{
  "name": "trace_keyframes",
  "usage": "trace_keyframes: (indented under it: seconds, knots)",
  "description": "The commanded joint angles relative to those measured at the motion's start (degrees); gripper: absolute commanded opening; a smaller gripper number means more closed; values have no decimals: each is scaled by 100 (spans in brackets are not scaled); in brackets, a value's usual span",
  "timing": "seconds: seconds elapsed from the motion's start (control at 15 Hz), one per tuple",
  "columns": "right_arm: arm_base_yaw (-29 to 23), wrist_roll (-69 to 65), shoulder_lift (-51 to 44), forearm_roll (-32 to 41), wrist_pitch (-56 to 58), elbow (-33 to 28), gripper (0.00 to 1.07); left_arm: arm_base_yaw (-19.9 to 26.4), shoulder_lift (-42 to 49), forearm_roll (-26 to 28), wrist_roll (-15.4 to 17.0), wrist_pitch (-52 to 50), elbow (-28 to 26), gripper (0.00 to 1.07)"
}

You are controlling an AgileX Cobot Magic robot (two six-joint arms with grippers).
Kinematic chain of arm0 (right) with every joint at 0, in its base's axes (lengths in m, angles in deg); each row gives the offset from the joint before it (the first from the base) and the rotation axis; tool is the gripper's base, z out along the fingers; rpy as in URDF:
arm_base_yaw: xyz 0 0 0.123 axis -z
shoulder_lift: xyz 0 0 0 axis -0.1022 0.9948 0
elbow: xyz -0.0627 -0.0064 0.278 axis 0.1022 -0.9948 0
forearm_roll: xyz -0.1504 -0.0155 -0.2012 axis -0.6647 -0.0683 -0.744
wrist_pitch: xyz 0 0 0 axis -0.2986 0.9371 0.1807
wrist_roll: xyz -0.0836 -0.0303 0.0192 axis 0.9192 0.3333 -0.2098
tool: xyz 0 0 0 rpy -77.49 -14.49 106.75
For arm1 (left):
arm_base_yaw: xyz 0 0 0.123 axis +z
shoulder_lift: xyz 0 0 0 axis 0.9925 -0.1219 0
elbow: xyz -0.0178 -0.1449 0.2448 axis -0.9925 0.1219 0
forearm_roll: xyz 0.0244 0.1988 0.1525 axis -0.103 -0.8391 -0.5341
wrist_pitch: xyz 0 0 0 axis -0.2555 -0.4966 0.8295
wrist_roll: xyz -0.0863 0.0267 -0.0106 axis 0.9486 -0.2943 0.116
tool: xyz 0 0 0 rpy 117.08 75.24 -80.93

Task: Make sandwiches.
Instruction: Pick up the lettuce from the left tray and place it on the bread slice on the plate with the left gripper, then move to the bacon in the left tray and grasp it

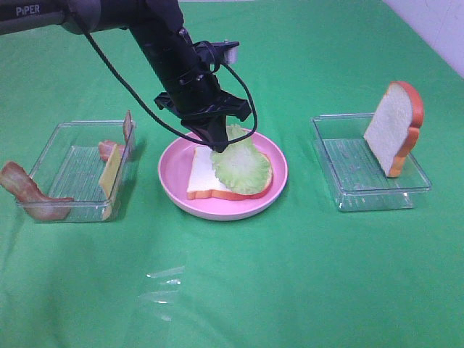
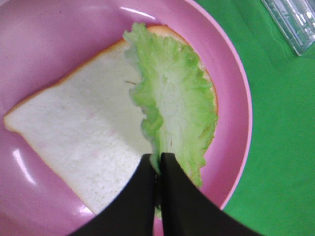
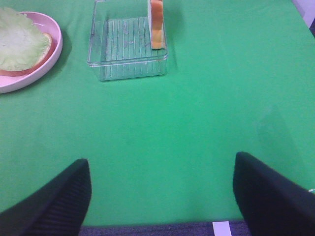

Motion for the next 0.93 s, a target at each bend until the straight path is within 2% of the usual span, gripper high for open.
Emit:
trace_keyframes:
  seconds: [0.07,0.27,0.4,0.47,0.6,0.67,0.87,0.93]
  knots:
    - [29,74,-149,0,-17,-17,77,-29,-17,-235,149,6,-34,0]
    - [29,74,-149,0,-17,-17,77,-29,-17,-246,149,-132,-34,0]
    - [29,74,-149,0,-17,-17,77,-29,-17,-241,189,-229,-34,9]
    - [29,74,-149,0,-17,-17,77,-29,-17,-241,195,-304,-34,28]
    - [29,74,-149,0,-17,-17,77,-34,-6,-275,544,-372,-34,88]
    - [29,74,-149,0,-17,-17,77,-34,6,-286,642,-327,-57,102]
    - [29,74,-149,0,-17,-17,77,-40,6,-298,602,453,-636,101]
    - [29,74,-149,0,-17,-17,77,-34,6,-298,607,1083,-1094,101]
